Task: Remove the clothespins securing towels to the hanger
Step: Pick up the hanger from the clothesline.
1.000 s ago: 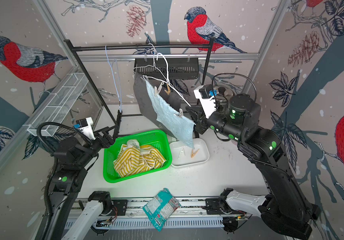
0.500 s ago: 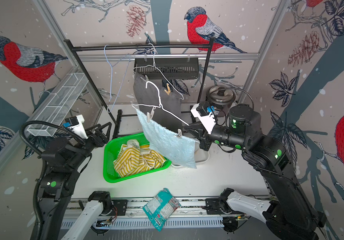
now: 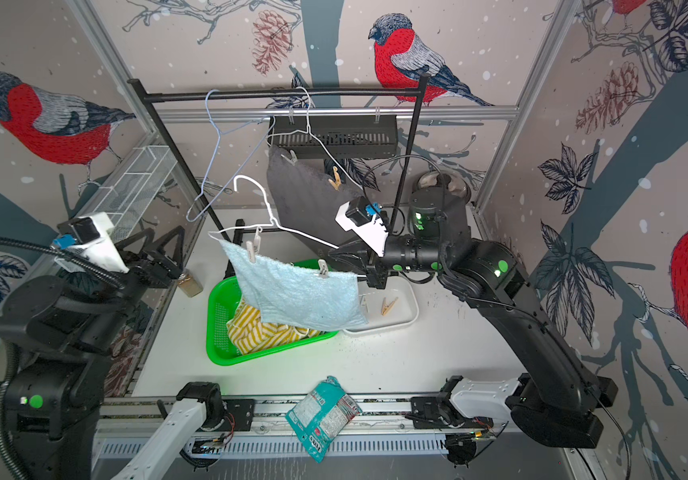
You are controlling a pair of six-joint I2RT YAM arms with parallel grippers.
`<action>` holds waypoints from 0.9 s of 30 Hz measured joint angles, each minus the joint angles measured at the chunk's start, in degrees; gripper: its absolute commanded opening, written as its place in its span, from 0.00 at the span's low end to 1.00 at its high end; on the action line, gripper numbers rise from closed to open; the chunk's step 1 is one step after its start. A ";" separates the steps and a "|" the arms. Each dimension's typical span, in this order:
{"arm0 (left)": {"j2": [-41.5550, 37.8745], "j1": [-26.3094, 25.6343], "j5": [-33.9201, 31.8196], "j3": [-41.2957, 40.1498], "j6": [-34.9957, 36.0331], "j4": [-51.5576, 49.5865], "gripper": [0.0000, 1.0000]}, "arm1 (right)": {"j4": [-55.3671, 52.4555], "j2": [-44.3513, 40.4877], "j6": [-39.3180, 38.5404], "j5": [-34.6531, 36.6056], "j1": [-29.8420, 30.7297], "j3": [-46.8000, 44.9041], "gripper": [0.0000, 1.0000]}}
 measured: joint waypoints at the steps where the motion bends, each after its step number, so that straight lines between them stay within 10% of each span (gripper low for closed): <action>1: 0.26 0.00 0.02 0.68 0.26 -0.04 0.71 | 1.44 1.03 -0.02 -0.46 0.00 -0.48 0.00; 27: -1.97 0.00 21.81 -14.49 7.50 0.59 0.71 | 31.71 7.37 -5.38 -17.14 -3.34 -27.69 0.00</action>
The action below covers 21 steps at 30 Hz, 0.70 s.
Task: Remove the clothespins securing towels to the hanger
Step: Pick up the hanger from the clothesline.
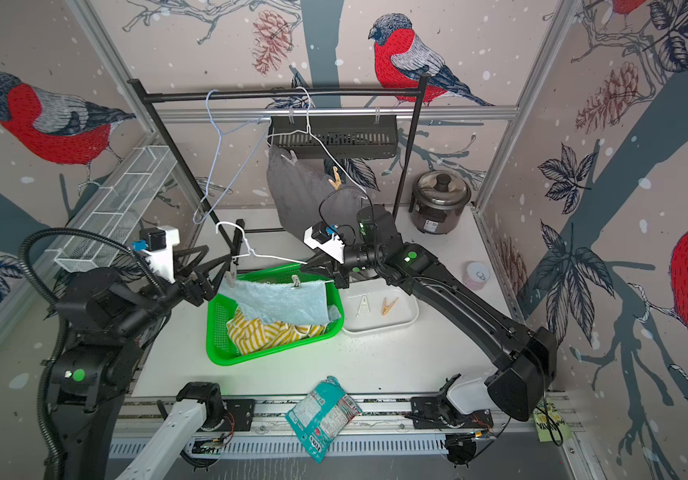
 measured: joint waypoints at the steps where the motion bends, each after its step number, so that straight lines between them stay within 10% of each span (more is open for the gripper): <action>1: 0.04 0.00 0.63 -0.55 0.35 -0.39 0.71 | 1.38 0.15 0.11 -0.20 0.00 -1.01 0.00; 21: 1.01 0.00 1.99 -12.11 12.55 0.81 0.73 | 5.38 6.08 -2.58 -6.14 -4.55 -3.04 0.00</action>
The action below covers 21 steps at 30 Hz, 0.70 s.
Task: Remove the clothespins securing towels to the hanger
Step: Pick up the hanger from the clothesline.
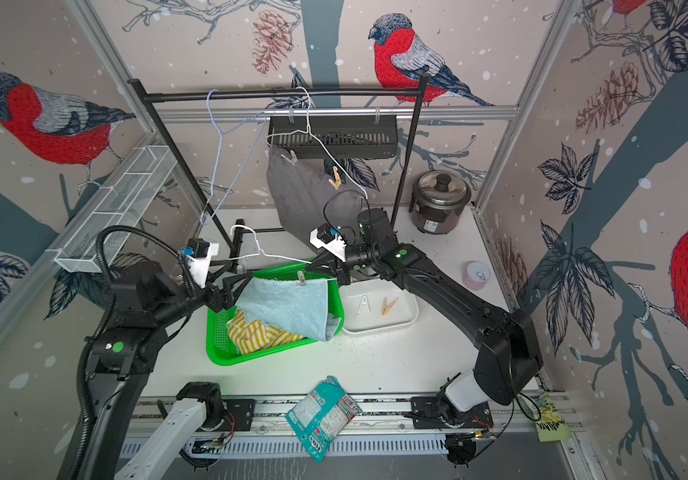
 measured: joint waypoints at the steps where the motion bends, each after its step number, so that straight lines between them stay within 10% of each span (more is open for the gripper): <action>1: -0.42 0.00 -0.22 -0.83 1.18 0.42 0.72 | -0.59 0.44 -0.72 -0.17 -0.11 0.33 0.00; 21: -5.60 -0.02 -4.39 -13.97 20.81 16.63 0.54 | -7.41 5.16 -8.39 -4.00 -0.37 4.39 0.00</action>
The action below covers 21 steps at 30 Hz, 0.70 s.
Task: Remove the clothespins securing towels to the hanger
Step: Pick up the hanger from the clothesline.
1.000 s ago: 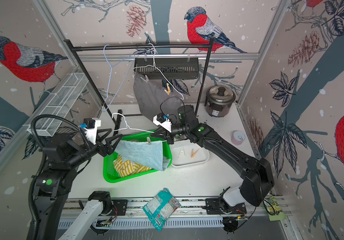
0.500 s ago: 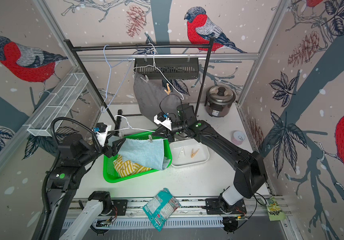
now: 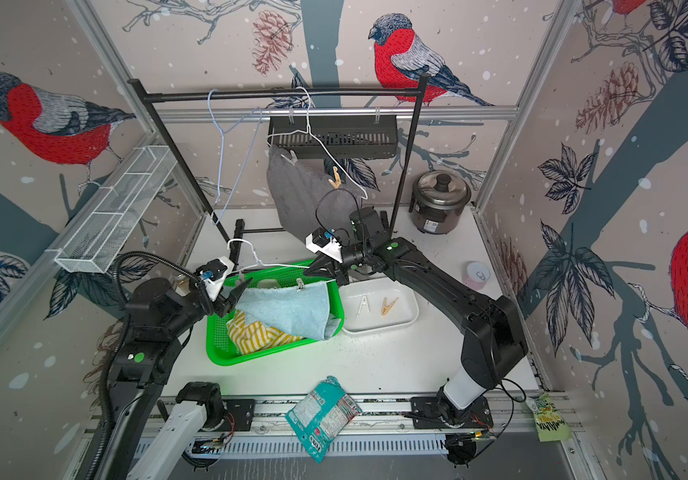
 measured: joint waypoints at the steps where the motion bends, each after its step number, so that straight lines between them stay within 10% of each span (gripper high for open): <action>1: 0.11 0.00 0.04 -0.37 0.11 1.03 0.51 | -0.22 0.02 -0.20 -0.15 0.00 0.11 0.00; 21: 1.27 -0.02 4.61 -1.75 7.52 5.64 0.05 | 0.61 0.63 0.70 -0.76 0.04 0.74 0.00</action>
